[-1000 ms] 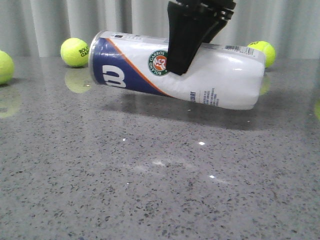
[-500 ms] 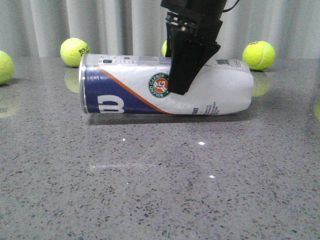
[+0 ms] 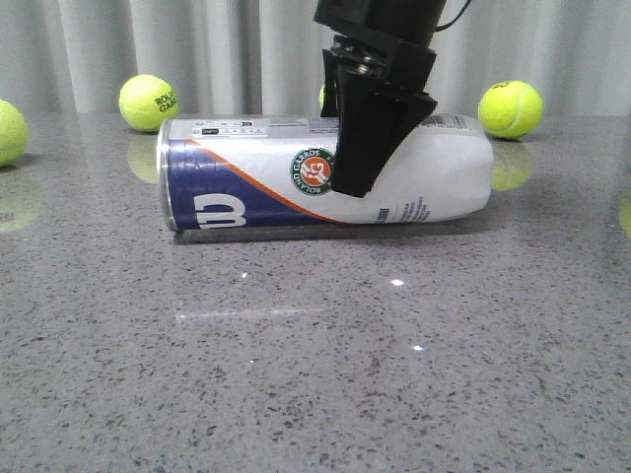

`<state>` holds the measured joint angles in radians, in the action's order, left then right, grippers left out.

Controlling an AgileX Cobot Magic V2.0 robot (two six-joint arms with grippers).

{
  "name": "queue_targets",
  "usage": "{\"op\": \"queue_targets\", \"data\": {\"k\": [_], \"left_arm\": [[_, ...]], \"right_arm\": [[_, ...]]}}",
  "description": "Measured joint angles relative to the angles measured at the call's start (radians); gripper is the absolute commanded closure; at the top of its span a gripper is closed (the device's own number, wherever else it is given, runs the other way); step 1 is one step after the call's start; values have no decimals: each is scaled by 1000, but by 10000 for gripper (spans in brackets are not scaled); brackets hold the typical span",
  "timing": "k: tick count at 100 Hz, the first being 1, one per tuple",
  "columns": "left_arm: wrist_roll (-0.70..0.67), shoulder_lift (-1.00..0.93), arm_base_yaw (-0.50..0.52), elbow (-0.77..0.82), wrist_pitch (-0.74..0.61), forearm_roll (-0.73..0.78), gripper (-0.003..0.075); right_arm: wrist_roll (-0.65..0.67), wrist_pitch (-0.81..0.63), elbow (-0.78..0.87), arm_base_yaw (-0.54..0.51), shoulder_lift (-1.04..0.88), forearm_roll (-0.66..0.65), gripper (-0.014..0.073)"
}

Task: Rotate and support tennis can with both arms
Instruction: 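Set the can down lying across the table and open the right gripper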

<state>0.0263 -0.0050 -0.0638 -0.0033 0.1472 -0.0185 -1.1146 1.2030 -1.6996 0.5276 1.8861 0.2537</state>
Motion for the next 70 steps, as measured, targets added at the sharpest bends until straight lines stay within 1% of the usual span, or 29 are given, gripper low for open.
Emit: {"op": "queue_targets", "data": {"k": [35, 70], "left_arm": [[0, 0, 0, 0, 0, 0, 741], [0, 0, 0, 0, 0, 0, 741]], "right_arm": [[-2, 0, 0, 0, -4, 0, -51], [-2, 13, 0, 0, -86, -24, -48]]}}
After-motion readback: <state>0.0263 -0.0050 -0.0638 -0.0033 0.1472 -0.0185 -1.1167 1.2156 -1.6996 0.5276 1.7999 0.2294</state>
